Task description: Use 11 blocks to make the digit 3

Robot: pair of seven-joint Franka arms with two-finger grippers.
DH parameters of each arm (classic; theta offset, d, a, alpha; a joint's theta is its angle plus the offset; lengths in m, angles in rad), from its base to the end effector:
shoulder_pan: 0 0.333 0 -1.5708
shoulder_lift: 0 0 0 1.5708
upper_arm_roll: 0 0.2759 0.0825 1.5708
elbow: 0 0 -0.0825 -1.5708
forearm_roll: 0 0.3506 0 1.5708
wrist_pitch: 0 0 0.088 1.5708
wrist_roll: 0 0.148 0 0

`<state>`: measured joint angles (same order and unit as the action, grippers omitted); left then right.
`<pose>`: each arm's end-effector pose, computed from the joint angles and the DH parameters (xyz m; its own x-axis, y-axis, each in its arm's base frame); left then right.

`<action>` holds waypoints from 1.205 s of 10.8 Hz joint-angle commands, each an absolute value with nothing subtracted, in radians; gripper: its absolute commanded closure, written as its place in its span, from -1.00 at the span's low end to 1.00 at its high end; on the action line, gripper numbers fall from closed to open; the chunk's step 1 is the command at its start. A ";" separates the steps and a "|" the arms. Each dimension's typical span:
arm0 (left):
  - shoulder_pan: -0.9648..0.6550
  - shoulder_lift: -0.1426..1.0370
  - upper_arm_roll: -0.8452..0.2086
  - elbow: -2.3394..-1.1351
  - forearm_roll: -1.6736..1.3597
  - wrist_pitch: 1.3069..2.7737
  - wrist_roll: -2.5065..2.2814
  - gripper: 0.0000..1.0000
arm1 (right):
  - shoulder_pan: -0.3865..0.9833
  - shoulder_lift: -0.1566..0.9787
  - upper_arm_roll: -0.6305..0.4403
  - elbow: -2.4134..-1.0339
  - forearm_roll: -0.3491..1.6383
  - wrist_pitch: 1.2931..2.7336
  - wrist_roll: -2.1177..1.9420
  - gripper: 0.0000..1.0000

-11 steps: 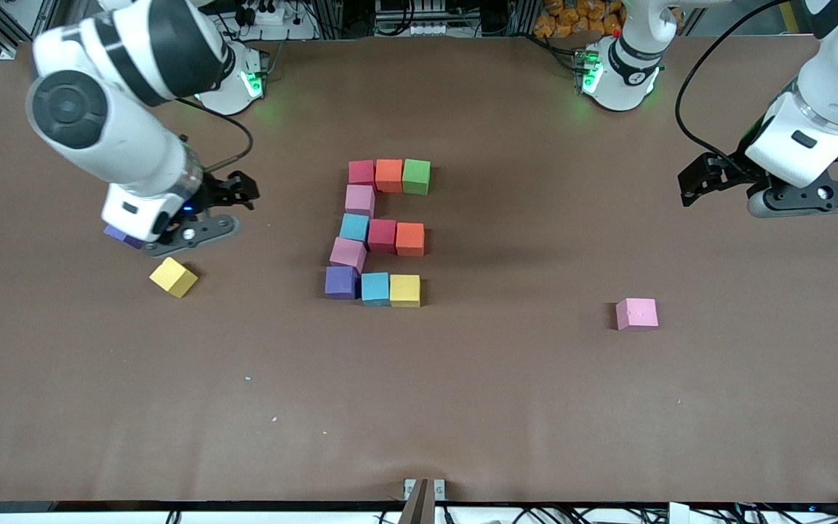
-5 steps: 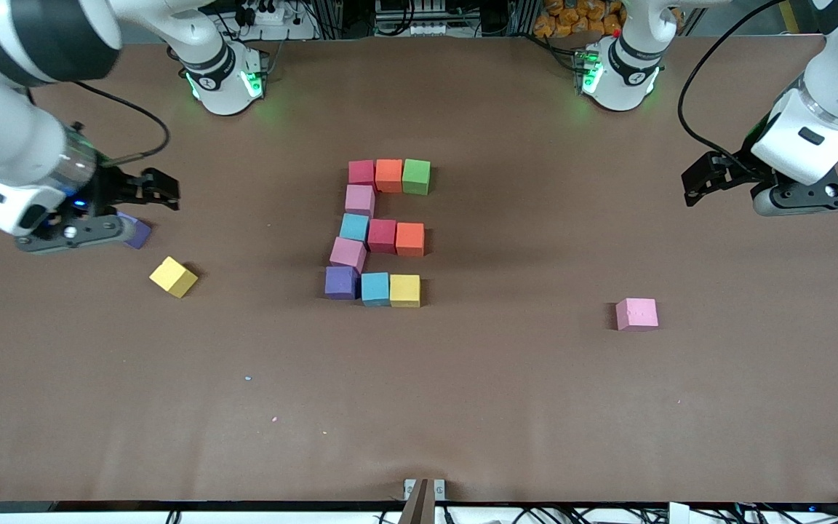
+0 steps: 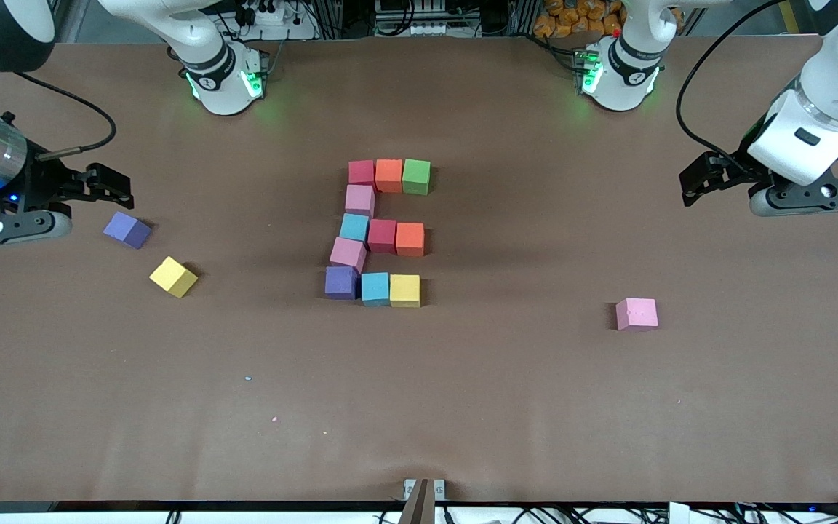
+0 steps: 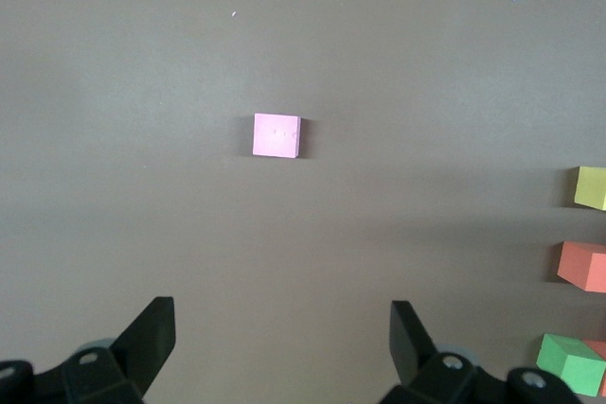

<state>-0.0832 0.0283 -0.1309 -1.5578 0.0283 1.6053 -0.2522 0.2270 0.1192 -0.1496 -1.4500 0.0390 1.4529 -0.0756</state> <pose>0.5217 -0.1084 0.5375 0.9990 0.0372 0.0250 0.0377 -0.9991 -0.0190 0.5328 0.0514 0.5237 0.9814 0.1554 -0.1128 0.1530 -0.9878 -0.0299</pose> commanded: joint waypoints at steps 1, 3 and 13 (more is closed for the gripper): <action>-0.089 0.026 -0.135 -1.552 0.044 1.591 -0.265 -1.00 | 0.184 0.089 -0.138 -1.465 0.054 1.445 -0.087 -1.00; -0.091 0.026 -0.137 -1.554 0.044 1.589 -0.267 -1.00 | 0.184 0.087 -0.138 -1.465 0.054 1.445 -0.086 -1.00; -0.074 0.012 -0.133 -1.517 0.002 1.582 -0.239 -1.00 | -0.001 0.078 -0.063 -1.430 0.083 1.413 -0.184 -1.00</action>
<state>-0.0771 0.0201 -0.1291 -1.5274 0.0088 1.6025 -0.2518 0.0392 0.0893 -0.0997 -1.4316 0.0636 1.4253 -0.1673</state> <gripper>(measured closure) 0.000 0.000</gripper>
